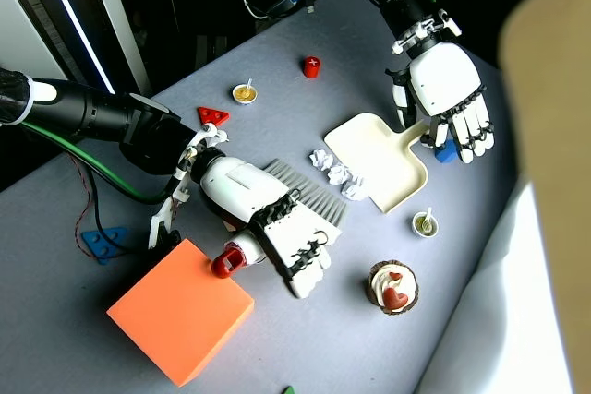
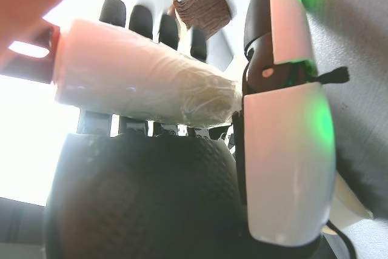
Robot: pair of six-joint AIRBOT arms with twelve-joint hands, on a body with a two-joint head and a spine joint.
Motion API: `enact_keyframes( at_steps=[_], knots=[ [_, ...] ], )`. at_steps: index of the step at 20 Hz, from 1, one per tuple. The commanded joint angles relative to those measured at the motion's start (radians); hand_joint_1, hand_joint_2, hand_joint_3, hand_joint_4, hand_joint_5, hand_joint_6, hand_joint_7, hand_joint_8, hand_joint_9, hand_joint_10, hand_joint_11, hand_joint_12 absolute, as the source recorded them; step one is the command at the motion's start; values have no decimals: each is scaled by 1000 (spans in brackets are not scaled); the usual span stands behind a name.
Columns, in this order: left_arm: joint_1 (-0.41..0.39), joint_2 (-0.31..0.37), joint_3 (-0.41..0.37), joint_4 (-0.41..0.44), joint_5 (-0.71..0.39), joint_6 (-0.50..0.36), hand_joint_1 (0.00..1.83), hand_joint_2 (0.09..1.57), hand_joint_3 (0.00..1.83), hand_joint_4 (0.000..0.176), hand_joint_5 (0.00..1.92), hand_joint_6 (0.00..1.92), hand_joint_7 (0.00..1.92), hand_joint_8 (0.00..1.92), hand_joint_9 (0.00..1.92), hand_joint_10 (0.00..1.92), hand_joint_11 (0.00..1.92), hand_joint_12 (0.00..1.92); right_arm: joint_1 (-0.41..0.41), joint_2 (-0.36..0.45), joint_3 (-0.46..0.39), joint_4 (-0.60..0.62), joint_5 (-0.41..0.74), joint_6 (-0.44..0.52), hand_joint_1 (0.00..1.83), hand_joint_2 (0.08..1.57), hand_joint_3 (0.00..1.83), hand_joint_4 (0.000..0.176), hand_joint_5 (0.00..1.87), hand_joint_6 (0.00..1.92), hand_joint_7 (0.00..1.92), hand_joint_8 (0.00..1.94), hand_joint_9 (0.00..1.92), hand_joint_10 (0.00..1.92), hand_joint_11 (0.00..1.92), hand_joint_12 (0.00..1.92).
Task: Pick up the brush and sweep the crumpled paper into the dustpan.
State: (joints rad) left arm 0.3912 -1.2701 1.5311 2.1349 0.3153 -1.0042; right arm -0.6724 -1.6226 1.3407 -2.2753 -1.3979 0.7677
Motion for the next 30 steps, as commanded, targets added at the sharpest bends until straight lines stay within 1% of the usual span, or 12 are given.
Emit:
enact_keyframes(
  at_steps=[1, 2, 3, 4, 5, 6, 7, 9, 12, 20, 24, 30],
  knots=[
    [-12, 4, 7, 29, 84, 4, 1106, 1120, 1, 0, 979, 978, 250, 8, 154, 2, 133, 0, -8, 11, -2, -72, -85, -6, 1191, 1041, 0, 0, 1163, 650, 921, 1738, 904, 1788, 766, 1839],
    [-12, 4, 7, 29, 84, 4, 1113, 1118, 0, 0, 982, 974, 264, 7, 170, 5, 144, 5, -13, 15, -3, -74, -85, -6, 1167, 1004, 0, 0, 1077, 828, 975, 1900, 983, 1894, 885, 1905],
    [-13, 4, 7, 28, 84, 4, 1114, 1117, 0, 0, 984, 972, 261, 4, 180, 8, 139, 3, -17, 18, -5, -73, -85, -6, 1166, 1045, 8, 0, 947, 1702, 1136, 1933, 1229, 1916, 1166, 1918],
    [-13, 5, 7, 28, 84, 4, 1112, 1117, 0, 0, 983, 972, 258, 2, 179, 7, 145, 6, -20, 23, -8, -72, -85, -12, 1212, 1102, 1, 0, 977, 1877, 1144, 1939, 1268, 1920, 1317, 1920],
    [-13, 6, 7, 28, 84, 4, 1103, 1120, 1, 0, 976, 983, 254, 1, 169, 2, 100, 0, -22, 28, -10, -73, -85, -12, 1242, 1144, 0, 121, 942, 1912, 1142, 1941, 1281, 1921, 1365, 1921],
    [-13, 6, 7, 28, 84, 4, 1103, 1120, 1, 0, 976, 983, 254, 1, 169, 2, 100, 0, -25, 33, -11, -76, -85, -12, 1242, 1144, 0, 121, 942, 1912, 1142, 1941, 1281, 1921, 1365, 1921],
    [-13, 6, 7, 27, 84, 4, 1108, 1119, 2, 0, 979, 979, 247, 2, 144, 0, 81, 1, -28, 48, -16, -88, -85, -19, 1353, 1216, 10, 174, 918, 1921, 1191, 1941, 1360, 1921, 1469, 1921],
    [-13, 6, 8, 27, 84, 4, 1111, 1124, 0, 0, 967, 998, 248, 2, 160, 5, 113, 16, -38, 65, -25, -112, -84, -43, 1503, 1236, 6, 175, 915, 1921, 1191, 1941, 1369, 1921, 1506, 1921],
    [-13, 6, 9, 24, 84, 4, 1122, 1122, 0, 0, 971, 989, 228, 0, 159, 0, 119, 17, -52, 114, -67, -135, -61, -68, 1572, 1217, 0, 172, 965, 1921, 1232, 1941, 1416, 1921, 1560, 1921],
    [-12, 8, 11, 26, 83, 4, 1101, 1119, 0, 0, 980, 977, 258, 1, 186, 4, 155, 28, -45, 153, -119, -186, 22, -147, 1586, 1208, 0, 175, 972, 1921, 1192, 1941, 1384, 1921, 1532, 1921],
    [-12, 8, 11, 26, 82, 4, 1092, 1121, 1, 0, 974, 988, 271, 1, 186, 1, 157, 25, -1, 166, -141, -203, 76, -227, 1598, 1205, 1, 176, 992, 1921, 1230, 1941, 1420, 1921, 1552, 1921],
    [-12, 7, 9, 25, 81, 4, 1102, 1115, 0, 0, 985, 970, 303, 5, 218, 5, 194, 33, 89, 186, -205, -100, 143, -387, 1600, 1187, 0, 172, 1007, 1921, 1231, 1941, 1386, 1921, 1538, 1921]
  ],
)
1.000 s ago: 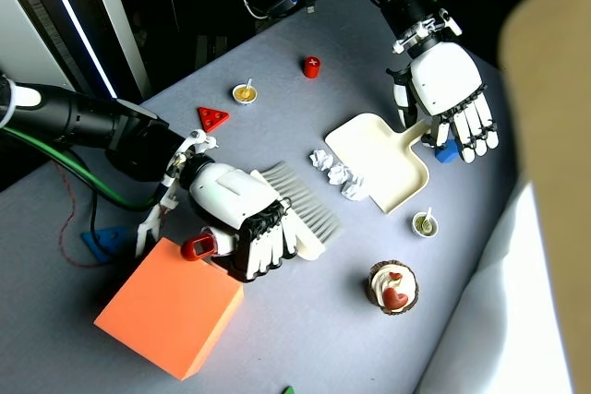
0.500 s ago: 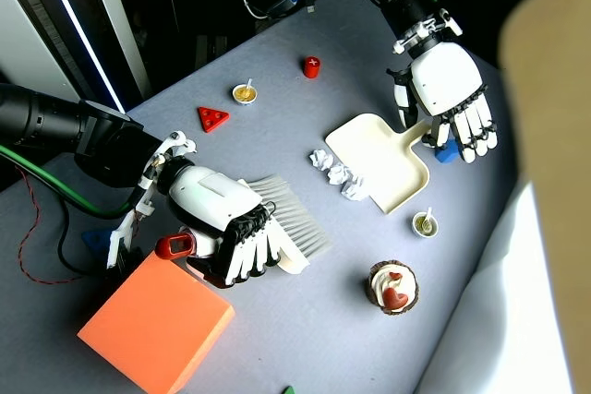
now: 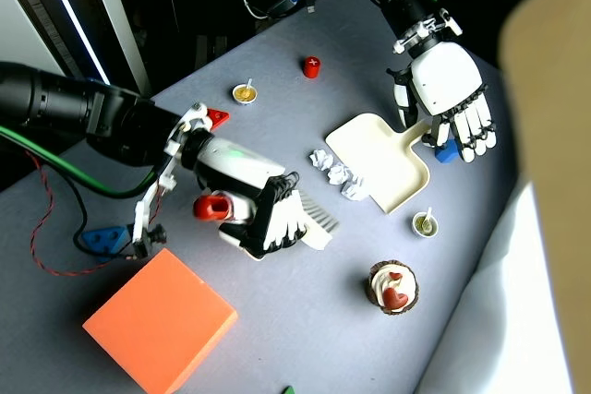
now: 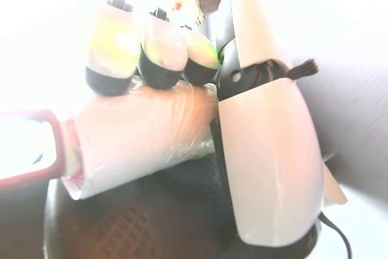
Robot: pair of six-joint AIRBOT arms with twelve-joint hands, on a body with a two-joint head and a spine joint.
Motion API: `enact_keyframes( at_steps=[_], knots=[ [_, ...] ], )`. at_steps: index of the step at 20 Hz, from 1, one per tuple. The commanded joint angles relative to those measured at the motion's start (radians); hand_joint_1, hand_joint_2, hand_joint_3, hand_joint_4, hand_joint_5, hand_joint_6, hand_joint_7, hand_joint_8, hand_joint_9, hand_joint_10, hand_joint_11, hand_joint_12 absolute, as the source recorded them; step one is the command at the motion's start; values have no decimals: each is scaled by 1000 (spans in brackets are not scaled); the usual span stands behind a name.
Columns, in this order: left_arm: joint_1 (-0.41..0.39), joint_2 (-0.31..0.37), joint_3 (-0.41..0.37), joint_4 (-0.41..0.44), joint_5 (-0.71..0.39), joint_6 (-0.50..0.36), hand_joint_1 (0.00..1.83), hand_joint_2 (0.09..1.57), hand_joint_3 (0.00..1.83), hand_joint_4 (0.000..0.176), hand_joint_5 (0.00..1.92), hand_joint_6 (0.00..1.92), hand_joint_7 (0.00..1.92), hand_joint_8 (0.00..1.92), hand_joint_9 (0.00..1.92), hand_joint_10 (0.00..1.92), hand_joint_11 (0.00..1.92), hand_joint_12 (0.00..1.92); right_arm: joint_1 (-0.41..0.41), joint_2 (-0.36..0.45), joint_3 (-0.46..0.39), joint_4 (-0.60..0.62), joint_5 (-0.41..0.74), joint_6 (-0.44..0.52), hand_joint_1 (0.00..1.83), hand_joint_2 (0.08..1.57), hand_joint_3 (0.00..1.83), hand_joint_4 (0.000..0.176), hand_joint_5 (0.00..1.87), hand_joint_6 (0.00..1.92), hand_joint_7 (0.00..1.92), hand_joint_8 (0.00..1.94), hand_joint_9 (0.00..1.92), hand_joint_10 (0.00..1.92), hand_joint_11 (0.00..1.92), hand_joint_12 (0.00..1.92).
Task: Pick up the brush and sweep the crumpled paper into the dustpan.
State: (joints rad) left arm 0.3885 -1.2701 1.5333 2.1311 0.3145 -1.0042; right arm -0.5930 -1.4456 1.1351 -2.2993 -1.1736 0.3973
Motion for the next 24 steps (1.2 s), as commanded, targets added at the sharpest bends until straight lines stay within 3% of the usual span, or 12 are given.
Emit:
enact_keyframes(
  at_steps=[1, 9, 19, 24],
  knots=[
    [-9, 7, 7, 28, 81, 4, 1096, 1123, 2, 0, 969, 996, 298, 1, 218, 2, 192, 30, 26, 10, -6, -48, -71, -50, 1600, 1189, 0, 171, 1008, 1921, 1219, 1941, 1372, 1921, 1531, 1921],
    [-9, 5, 8, 32, 81, 4, 1092, 1127, 2, 0, 959, 1012, 292, 6, 208, 6, 184, 22, 126, 28, -53, 11, 106, -350, 1580, 1190, 0, 165, 1011, 1921, 1230, 1941, 1388, 1921, 1550, 1921],
    [-17, 4, 4, 40, 78, 4, 1106, 1127, 1, 0, 960, 1010, 278, 2, 185, 2, 173, 15, 233, 31, -96, 289, 99, -530, 1539, 1199, 2, 149, 998, 1921, 1239, 1941, 1397, 1921, 1544, 1921],
    [-17, 4, 1, 40, 77, 4, 1097, 1124, 0, 0, 968, 998, 288, 4, 176, 2, 129, 4, 267, 23, -122, 335, 90, -666, 1574, 1198, 0, 146, 984, 1921, 1206, 1941, 1372, 1921, 1541, 1921]
  ],
)
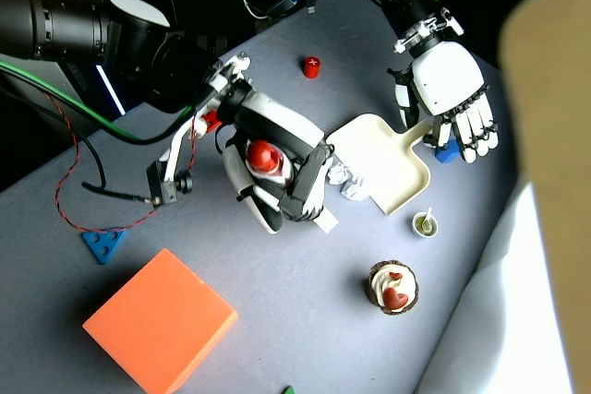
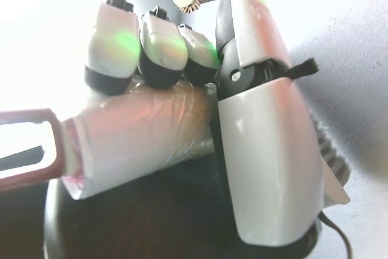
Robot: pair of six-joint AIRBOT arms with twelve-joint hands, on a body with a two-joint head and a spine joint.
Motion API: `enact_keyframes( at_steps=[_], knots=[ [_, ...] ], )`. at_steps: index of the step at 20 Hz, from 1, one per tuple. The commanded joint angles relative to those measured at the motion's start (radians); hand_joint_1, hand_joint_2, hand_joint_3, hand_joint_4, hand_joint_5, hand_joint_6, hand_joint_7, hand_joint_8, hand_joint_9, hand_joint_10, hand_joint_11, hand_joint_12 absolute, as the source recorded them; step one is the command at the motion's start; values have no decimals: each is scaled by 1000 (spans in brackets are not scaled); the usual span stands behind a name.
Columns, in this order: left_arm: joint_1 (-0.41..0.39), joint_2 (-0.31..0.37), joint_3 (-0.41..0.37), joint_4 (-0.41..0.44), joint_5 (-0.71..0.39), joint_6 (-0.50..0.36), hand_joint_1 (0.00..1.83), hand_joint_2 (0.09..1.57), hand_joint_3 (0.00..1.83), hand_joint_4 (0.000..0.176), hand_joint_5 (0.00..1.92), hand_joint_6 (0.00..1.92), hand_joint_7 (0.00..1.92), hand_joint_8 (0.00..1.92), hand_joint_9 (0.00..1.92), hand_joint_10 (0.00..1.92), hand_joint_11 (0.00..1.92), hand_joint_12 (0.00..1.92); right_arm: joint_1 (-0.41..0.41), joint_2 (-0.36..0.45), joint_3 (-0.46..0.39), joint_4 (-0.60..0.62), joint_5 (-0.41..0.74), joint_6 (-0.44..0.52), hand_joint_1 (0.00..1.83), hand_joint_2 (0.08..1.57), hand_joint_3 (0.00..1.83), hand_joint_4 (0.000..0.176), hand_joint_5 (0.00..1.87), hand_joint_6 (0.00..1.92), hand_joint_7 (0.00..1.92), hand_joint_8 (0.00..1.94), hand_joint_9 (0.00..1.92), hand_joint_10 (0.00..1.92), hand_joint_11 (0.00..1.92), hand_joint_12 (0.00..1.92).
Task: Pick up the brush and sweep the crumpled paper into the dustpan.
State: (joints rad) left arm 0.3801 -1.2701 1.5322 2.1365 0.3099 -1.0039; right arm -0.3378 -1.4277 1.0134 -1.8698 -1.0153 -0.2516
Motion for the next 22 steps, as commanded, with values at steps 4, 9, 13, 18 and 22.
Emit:
enact_keyframes(
  at_steps=[4, 9, 13, 18, 22],
  knots=[
    [-9, 4, 2, 35, 82, 3, 1085, 1127, 1, 0, 962, 1007, 274, 0, 171, 1, 129, 5, 21, 5, -27, -82, -79, -82, 1584, 1199, 0, 142, 991, 1921, 1190, 1941, 1369, 1921, 1535, 1921],
    [-8, 3, 1, 35, 82, 3, 1110, 1114, 0, 0, 990, 961, 235, 0, 149, 0, 129, 5, 49, -4, -23, -61, -75, -155, 1559, 1213, 4, 146, 967, 1921, 1203, 1941, 1371, 1921, 1535, 1921],
    [-8, 3, -1, 35, 82, 3, 1098, 1125, 1, 0, 965, 1002, 243, 1, 148, 0, 113, 3, 43, -28, -4, -38, -69, -198, 1561, 1201, 0, 148, 994, 1921, 1236, 1941, 1404, 1921, 1552, 1921],
    [-5, 3, -2, 34, 82, 3, 1092, 1119, 0, 0, 976, 985, 264, 8, 166, 6, 140, 15, 53, -90, 67, 6, -89, -197, 1567, 1204, 0, 148, 1006, 1921, 1234, 1941, 1398, 1921, 1543, 1921],
    [-3, 3, -3, 33, 82, 3, 1105, 1121, 1, 0, 971, 991, 262, 3, 163, 3, 134, 12, 54, -143, 131, 23, -91, -198, 1583, 1208, 2, 154, 975, 1921, 1182, 1941, 1353, 1921, 1524, 1921]
  ],
)
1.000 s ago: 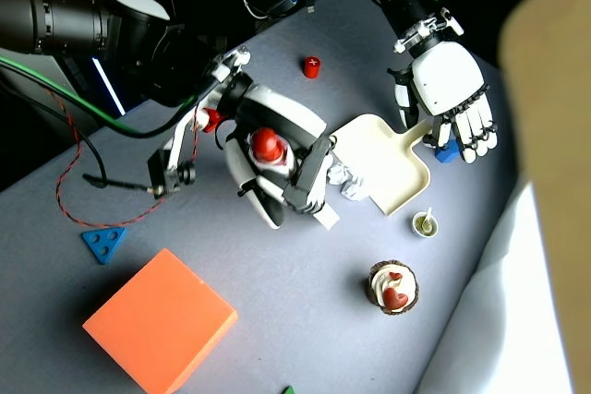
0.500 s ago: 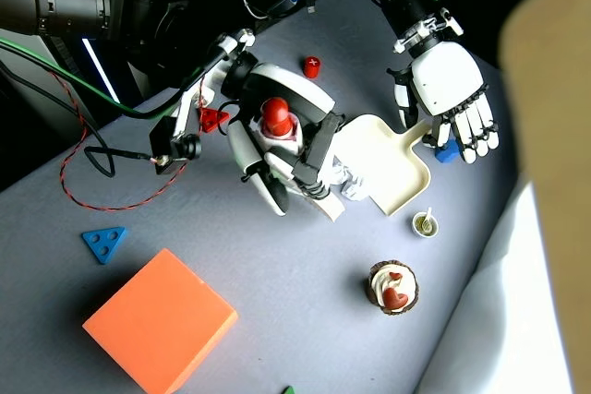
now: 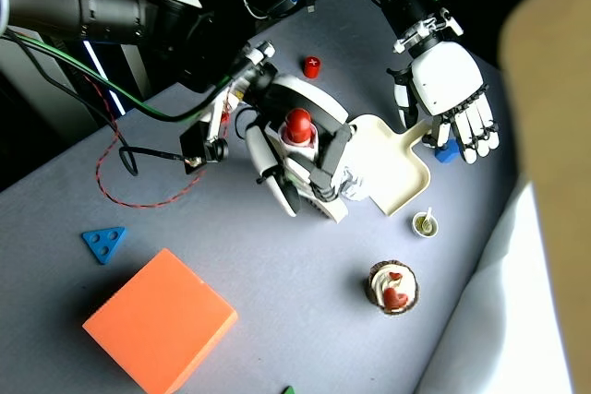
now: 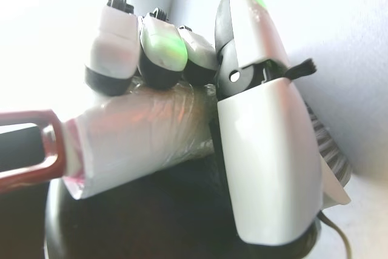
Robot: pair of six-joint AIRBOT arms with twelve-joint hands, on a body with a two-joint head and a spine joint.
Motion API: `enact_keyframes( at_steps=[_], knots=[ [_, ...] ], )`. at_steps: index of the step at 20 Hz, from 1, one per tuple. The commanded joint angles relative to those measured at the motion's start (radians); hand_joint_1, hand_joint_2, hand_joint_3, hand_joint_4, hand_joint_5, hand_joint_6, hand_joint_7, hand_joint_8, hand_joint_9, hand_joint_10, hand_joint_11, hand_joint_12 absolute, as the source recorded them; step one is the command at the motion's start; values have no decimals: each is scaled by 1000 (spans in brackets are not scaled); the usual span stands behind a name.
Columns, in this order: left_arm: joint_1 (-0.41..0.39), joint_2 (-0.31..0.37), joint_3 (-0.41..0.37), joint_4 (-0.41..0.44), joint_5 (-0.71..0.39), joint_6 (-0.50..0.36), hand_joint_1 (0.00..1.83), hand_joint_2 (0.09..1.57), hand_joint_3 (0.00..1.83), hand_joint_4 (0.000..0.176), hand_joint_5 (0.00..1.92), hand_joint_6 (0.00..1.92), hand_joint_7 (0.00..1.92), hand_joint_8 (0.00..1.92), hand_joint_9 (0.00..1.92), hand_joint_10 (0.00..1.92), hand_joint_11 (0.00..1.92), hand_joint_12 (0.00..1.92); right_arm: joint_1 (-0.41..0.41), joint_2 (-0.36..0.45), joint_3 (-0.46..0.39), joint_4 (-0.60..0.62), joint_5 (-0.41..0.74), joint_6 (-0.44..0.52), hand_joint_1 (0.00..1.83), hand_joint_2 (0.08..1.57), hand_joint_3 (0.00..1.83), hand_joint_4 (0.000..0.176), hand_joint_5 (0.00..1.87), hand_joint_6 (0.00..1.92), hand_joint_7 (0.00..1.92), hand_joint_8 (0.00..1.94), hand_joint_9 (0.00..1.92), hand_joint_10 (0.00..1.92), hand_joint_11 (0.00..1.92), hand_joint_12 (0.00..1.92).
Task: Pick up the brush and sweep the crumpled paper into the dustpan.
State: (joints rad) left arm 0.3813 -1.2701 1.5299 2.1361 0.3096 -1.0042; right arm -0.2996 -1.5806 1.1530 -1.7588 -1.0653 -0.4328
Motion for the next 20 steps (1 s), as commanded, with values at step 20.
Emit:
enact_keyframes(
  at_steps=[20],
  knots=[
    [-5, 3, -2, 32, 84, 3, 1102, 1122, 0, 0, 971, 993, 256, 5, 168, 5, 128, 12, 9, -118, 95, -356, -35, 349, 1564, 1217, 0, 176, 948, 1921, 1222, 1941, 1377, 1921, 1538, 1921]
  ],
)
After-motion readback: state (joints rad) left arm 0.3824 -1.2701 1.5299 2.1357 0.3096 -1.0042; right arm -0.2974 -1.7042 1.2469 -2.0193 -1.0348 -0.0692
